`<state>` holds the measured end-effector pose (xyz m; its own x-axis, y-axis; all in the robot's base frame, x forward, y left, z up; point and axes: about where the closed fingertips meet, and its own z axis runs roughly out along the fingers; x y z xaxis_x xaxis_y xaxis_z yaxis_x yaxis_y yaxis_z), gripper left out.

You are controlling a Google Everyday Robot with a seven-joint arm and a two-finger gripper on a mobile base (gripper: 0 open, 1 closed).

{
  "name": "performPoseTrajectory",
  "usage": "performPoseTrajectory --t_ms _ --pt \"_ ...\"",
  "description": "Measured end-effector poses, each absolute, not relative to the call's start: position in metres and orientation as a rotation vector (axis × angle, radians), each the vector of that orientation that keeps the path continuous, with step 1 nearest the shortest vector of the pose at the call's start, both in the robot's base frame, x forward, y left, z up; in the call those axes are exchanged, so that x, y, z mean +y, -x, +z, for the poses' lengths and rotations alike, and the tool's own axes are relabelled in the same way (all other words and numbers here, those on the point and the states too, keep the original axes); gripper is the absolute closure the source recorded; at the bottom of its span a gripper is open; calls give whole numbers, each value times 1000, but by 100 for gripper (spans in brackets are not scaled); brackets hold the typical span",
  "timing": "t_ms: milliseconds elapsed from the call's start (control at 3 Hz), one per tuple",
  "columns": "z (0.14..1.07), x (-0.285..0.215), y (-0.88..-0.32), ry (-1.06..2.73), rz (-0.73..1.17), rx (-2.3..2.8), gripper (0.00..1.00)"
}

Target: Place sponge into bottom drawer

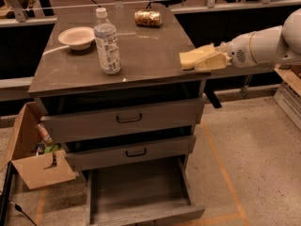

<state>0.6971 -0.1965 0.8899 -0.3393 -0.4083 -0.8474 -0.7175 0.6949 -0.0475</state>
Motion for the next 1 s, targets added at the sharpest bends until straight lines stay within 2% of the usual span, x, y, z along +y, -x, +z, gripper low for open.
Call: performPoseTrajectory --t_ms 667,1000 --pt "861 -153 -604 988 653 2032 100" --pt "827 -133 -557 1039 699 2083 100"
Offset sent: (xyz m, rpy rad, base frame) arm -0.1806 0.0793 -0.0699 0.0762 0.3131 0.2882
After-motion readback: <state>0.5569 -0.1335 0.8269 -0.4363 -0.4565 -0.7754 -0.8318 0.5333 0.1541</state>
